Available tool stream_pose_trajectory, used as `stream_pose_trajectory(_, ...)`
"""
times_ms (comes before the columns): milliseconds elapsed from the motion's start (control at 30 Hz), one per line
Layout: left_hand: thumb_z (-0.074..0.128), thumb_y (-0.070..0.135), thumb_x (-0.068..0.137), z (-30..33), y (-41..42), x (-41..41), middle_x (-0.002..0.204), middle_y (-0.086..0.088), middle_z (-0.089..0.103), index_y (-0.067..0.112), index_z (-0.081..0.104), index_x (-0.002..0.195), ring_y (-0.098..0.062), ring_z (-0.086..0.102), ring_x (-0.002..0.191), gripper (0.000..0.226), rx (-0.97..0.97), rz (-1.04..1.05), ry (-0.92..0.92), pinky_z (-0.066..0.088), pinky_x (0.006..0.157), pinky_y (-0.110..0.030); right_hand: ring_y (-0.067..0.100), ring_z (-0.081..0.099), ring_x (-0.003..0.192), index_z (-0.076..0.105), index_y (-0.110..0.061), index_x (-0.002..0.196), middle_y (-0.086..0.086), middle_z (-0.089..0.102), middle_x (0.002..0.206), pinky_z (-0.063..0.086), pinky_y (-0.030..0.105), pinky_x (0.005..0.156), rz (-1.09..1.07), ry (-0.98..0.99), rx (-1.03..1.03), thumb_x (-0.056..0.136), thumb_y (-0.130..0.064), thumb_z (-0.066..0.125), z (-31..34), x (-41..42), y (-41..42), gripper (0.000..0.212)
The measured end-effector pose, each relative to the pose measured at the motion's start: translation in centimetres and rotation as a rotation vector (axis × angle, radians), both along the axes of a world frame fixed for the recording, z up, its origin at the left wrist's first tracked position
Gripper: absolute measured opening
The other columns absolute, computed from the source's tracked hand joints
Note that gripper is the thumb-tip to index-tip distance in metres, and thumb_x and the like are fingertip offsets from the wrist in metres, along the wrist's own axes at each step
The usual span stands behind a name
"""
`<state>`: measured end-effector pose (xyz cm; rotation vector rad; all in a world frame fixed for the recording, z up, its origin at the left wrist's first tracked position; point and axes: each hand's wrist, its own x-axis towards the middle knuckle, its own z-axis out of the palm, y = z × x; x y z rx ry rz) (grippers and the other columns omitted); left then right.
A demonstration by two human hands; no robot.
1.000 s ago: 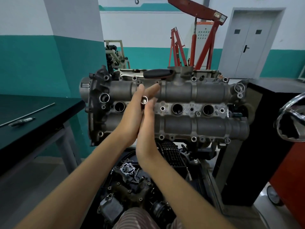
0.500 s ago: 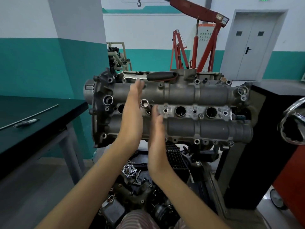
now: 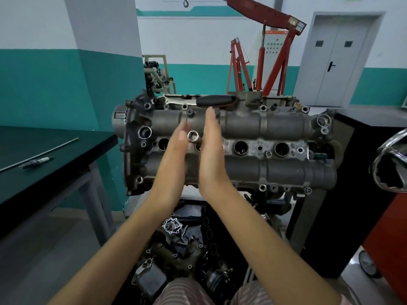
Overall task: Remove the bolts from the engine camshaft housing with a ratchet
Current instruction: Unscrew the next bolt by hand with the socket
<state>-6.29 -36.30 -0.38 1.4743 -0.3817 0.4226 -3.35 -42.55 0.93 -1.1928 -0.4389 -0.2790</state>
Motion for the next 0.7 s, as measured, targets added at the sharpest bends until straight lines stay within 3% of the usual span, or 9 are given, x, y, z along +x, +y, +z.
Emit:
stream_pose_trajectory(67,0.031,0.031,0.101,1.3,0.3,0.8,0.141,0.017,0.044,0.027,0.038,0.140,0.010,0.039,0.126,0.040,0.138,0.010,-0.023,0.031,0.107,-0.016,-0.013,0.011,0.134,0.013,-0.027,0.149,-0.021,0.012,0.153,0.013,0.018,0.114,0.026,-0.010,-0.072,0.099,-0.044,0.023,-1.8,-0.9,0.3,0.054)
stream_pose_trajectory(167,0.030,0.022,0.102,2.5,0.4,1.1,0.133,0.007,0.055,0.015,0.050,0.133,0.004,0.047,0.122,0.037,0.273,-0.055,-0.030,0.035,0.107,-0.020,-0.028,0.016,0.123,0.009,-0.031,0.148,-0.031,0.014,0.144,0.022,-0.002,0.098,0.001,-0.041,-0.103,0.101,-0.036,0.023,-4.3,-1.2,0.3,0.049)
stream_pose_trajectory(233,0.031,0.021,0.102,2.4,0.6,1.1,0.129,0.006,0.058,0.014,0.054,0.129,0.001,0.049,0.121,0.036,0.281,-0.073,-0.036,0.035,0.108,-0.025,-0.017,0.020,0.130,0.009,-0.031,0.148,-0.024,0.015,0.149,0.027,0.008,0.105,-0.066,-0.082,-0.174,0.101,-0.028,0.033,-5.2,-1.4,0.3,0.053)
stream_pose_trajectory(333,0.031,0.019,0.102,2.1,0.8,1.0,0.127,0.005,0.060,0.014,0.056,0.126,0.000,0.050,0.121,0.035,0.232,-0.073,-0.046,0.035,0.108,-0.024,0.003,0.037,0.131,0.027,-0.017,0.145,-0.004,0.039,0.145,0.035,0.021,0.106,-0.328,-0.267,-0.353,0.093,-0.009,0.051,-5.3,-1.0,0.1,0.058)
stream_pose_trajectory(467,0.030,0.019,0.101,1.8,0.6,1.2,0.128,0.004,0.058,0.013,0.053,0.129,0.001,0.050,0.120,0.036,0.193,-0.108,-0.044,0.036,0.102,-0.013,0.008,0.056,0.099,0.058,-0.004,0.114,0.005,0.062,0.107,0.043,0.018,0.089,-0.563,-0.393,-0.383,0.085,-0.004,0.061,-4.2,1.1,-1.1,0.029)
stream_pose_trajectory(533,0.030,0.018,0.101,1.9,0.5,1.3,0.130,0.004,0.056,0.013,0.051,0.131,0.002,0.049,0.121,0.036,0.193,-0.110,-0.062,0.035,0.101,-0.011,0.003,0.050,0.086,0.060,-0.004,0.101,0.004,0.061,0.095,0.039,0.009,0.076,-0.613,-0.432,-0.441,0.082,-0.005,0.065,-3.6,1.9,-1.5,0.020)
stream_pose_trajectory(633,0.030,0.015,0.102,1.7,0.4,1.5,0.131,0.002,0.055,0.013,0.049,0.131,0.000,0.049,0.121,0.035,0.154,-0.115,-0.085,0.037,0.098,-0.009,0.006,0.048,0.075,0.059,-0.005,0.089,0.000,0.059,0.084,0.039,0.019,0.066,-0.620,-0.443,-0.517,0.079,-0.002,0.066,-3.1,2.7,-2.0,0.012)
stream_pose_trajectory(700,0.030,0.015,0.102,1.5,0.4,1.5,0.127,0.002,0.058,0.013,0.052,0.127,-0.002,0.050,0.121,0.034,0.167,-0.080,-0.106,0.037,0.097,-0.011,0.002,0.049,0.069,0.060,-0.004,0.085,-0.005,0.058,0.079,0.040,0.018,0.064,-0.598,-0.476,-0.531,0.080,-0.002,0.065,-3.0,2.9,-2.5,0.007)
